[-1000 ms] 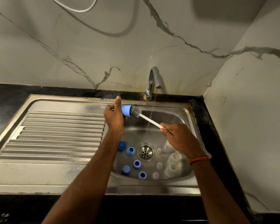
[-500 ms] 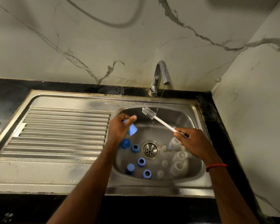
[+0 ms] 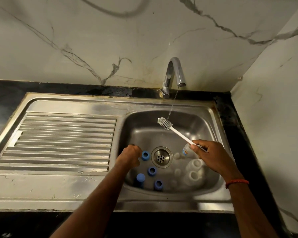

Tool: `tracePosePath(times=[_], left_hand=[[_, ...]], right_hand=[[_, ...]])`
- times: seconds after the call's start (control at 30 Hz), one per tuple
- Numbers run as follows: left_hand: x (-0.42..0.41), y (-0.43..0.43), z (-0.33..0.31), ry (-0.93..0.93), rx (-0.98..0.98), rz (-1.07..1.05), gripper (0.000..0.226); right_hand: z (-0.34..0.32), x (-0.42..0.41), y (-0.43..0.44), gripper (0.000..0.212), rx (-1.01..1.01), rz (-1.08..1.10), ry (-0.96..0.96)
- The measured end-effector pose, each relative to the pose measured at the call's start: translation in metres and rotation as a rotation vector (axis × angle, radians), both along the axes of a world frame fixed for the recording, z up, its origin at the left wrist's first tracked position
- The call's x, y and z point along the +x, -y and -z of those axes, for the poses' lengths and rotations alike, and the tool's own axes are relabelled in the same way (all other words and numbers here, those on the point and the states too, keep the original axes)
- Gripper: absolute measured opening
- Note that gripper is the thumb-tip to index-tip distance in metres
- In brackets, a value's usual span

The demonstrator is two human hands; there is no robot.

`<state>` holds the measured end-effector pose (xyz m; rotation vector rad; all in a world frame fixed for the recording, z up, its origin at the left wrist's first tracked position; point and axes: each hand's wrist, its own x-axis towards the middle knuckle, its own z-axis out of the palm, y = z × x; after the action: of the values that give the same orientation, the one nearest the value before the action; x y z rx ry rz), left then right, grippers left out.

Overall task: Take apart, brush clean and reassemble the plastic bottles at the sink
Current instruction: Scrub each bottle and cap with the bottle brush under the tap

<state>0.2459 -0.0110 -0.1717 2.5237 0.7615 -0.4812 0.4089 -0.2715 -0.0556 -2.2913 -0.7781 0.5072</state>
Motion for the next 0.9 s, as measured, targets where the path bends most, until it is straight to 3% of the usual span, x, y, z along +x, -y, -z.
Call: tracePosePath(times=[0.33,0.63,0.9], left_hand=[[0.003,0.016,0.013,-0.113,0.268,0.172,0.029],[-0.002,0.015,0.033,-0.217,0.249,0.255,0.038],[0.0,0.021,0.025,-0.24,0.332,0.329,0.027]], right_hand=[[0.006,0.011,0.003,0.017,0.007,0.005,-0.022],[0.011,0.016,0.008,0.016,-0.011,0.006,-0.045],[0.011,0.021,0.013,0.016,-0.021,0.033,-0.025]])
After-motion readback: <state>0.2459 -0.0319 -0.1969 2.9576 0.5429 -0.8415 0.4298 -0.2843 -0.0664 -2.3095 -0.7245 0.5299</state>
